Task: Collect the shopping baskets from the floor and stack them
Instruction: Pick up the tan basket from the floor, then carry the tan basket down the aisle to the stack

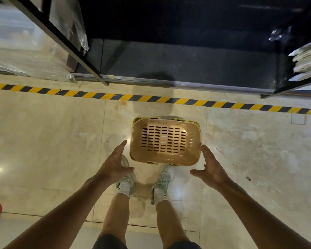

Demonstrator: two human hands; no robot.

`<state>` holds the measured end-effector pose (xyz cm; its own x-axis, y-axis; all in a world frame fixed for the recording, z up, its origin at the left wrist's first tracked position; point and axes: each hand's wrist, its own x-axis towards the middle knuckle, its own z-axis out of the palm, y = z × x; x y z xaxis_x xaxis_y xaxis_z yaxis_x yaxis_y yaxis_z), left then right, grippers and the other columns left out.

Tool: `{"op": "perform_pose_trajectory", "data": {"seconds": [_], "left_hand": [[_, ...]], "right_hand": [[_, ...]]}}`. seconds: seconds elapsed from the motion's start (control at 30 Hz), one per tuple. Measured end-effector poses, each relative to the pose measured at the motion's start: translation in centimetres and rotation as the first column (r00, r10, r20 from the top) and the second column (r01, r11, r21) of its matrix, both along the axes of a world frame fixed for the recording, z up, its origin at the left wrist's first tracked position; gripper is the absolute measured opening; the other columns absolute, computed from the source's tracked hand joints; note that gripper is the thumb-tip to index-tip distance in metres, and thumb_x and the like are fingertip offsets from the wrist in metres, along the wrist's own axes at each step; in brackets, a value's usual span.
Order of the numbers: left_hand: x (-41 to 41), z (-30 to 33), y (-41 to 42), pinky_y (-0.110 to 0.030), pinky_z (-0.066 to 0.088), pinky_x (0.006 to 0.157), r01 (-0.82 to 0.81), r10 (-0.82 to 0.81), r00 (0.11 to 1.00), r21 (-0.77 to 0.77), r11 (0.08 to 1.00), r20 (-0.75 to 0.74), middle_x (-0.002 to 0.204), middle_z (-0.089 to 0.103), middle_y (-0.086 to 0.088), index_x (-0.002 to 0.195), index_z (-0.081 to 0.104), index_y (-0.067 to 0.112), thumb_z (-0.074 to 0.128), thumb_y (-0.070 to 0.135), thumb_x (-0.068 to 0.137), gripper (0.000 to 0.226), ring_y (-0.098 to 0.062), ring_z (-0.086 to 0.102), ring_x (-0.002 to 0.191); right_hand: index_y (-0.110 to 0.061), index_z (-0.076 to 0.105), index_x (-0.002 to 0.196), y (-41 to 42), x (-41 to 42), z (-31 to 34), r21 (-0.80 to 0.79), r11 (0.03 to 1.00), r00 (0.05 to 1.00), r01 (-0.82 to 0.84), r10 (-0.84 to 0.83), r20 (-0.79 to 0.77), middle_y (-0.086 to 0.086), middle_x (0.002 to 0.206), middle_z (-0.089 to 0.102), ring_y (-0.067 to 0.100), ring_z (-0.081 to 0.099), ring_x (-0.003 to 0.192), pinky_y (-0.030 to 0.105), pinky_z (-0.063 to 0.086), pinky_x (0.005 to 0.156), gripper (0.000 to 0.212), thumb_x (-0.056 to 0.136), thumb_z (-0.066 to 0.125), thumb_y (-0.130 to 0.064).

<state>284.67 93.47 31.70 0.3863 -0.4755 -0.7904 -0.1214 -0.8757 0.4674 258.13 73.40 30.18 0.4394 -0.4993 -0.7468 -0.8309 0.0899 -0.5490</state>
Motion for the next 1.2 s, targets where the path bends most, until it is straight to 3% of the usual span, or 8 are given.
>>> {"op": "perform_pose_trajectory", "data": {"seconds": [0.07, 0.2, 0.33, 0.47, 0.63, 0.77, 0.93, 1.2], "left_hand": [[0.3, 3.0, 1.2, -0.036, 0.025, 0.121, -0.015, 0.016, 1.000, -0.016, 1.000, 0.024, 0.166, 0.019, 0.004, 0.160, 0.017, 0.028, 0.082, 0.017, 0.082, 0.101, -0.020, 0.021, 0.152], [1.9, 9.6, 4.3, -0.029, 0.019, 0.122, -0.037, 0.039, 0.999, -0.065, 0.997, 0.035, 0.167, 0.016, 0.004, 0.159, 0.021, 0.022, 0.087, 0.031, 0.077, 0.106, -0.014, 0.016, 0.153], [4.2, 17.6, 8.8, -0.033, 0.018, 0.124, -0.037, 0.046, 0.988, -0.060, 0.998, 0.148, 0.166, 0.016, 0.004, 0.159, 0.025, 0.023, 0.085, 0.049, 0.074, 0.107, -0.016, 0.015, 0.153], [7.6, 23.9, 15.4, -0.040, 0.022, 0.123, -0.101, 0.153, 0.938, -0.177, 0.979, 0.311, 0.163, 0.027, -0.004, 0.155, 0.035, 0.017, 0.076, 0.064, 0.074, 0.103, -0.023, 0.025, 0.151], [12.6, 27.1, 27.0, -0.037, 0.013, 0.124, -0.189, 0.227, 0.858, -0.126, 0.974, 0.462, 0.167, 0.016, 0.002, 0.159, 0.025, 0.025, 0.066, 0.062, 0.086, 0.091, -0.022, 0.015, 0.154], [15.2, 28.7, 36.9, -0.038, 0.013, 0.124, -0.322, 0.322, 0.788, -0.095, 0.942, 0.525, 0.167, 0.016, -0.001, 0.159, 0.025, 0.024, 0.061, 0.064, 0.088, 0.089, -0.025, 0.015, 0.154], [16.8, 29.5, 47.9, -0.040, 0.010, 0.124, -0.514, 0.460, 0.713, -0.052, 0.856, 0.530, 0.168, 0.011, -0.001, 0.160, 0.019, 0.025, 0.053, 0.069, 0.090, 0.090, -0.027, 0.011, 0.154], [16.7, 29.1, 59.0, -0.043, 0.010, 0.125, -0.737, 0.654, 0.566, -0.048, 0.675, 0.501, 0.169, 0.009, 0.001, 0.160, 0.019, 0.026, 0.050, 0.071, 0.090, 0.089, -0.026, 0.008, 0.155]], "right_hand": [[-0.032, 0.026, 0.152, -0.1, 0.1, 3.1, -0.042, 0.998, 0.997, -0.055, 0.053, -0.052, -0.013, 0.157, 0.028, 0.011, 0.033, 0.140, 0.030, 0.037, 0.107, 0.096, 0.077, 0.084, -0.019], [-0.035, 0.031, 0.150, 0.8, 3.7, 10.7, -0.110, 0.980, 0.984, -0.163, 0.154, -0.087, -0.010, 0.153, 0.040, 0.017, 0.041, 0.140, 0.022, 0.035, 0.100, 0.086, 0.081, 0.081, -0.024], [-0.020, 0.036, 0.151, 4.0, 11.5, 18.8, -0.087, 0.925, 0.928, -0.370, 0.372, 0.005, 0.000, 0.152, 0.040, 0.021, 0.040, 0.141, 0.033, 0.037, 0.114, 0.079, 0.083, 0.077, -0.014], [-0.023, 0.042, 0.148, 9.7, 20.4, 25.3, -0.190, 0.826, 0.829, -0.531, 0.553, 0.086, -0.004, 0.154, 0.039, 0.014, 0.037, 0.141, 0.030, 0.032, 0.116, 0.072, 0.084, 0.075, -0.020], [-0.026, 0.034, 0.153, 18.8, 31.5, 29.9, -0.290, 0.614, 0.611, -0.734, 0.783, 0.112, -0.007, 0.161, 0.026, 0.011, 0.026, 0.147, 0.019, 0.020, 0.114, 0.072, 0.090, 0.070, -0.029], [-0.027, 0.033, 0.153, 27.2, 39.6, 32.6, -0.329, 0.425, 0.424, -0.843, 0.902, 0.076, -0.005, 0.162, 0.024, 0.013, 0.023, 0.148, 0.022, 0.020, 0.114, 0.071, 0.091, 0.068, -0.034], [-0.021, 0.033, 0.153, 37.0, 47.2, 35.0, -0.371, 0.216, 0.221, -0.903, 0.975, 0.030, -0.001, 0.161, 0.026, 0.015, 0.027, 0.147, 0.022, 0.022, 0.113, 0.070, 0.093, 0.067, -0.035], [-0.019, 0.031, 0.154, 49.4, 55.5, 35.2, -0.334, -0.070, -0.061, -0.940, 0.997, -0.037, 0.002, 0.160, 0.028, 0.020, 0.028, 0.147, 0.032, 0.025, 0.118, 0.071, 0.094, 0.066, -0.035]]}}
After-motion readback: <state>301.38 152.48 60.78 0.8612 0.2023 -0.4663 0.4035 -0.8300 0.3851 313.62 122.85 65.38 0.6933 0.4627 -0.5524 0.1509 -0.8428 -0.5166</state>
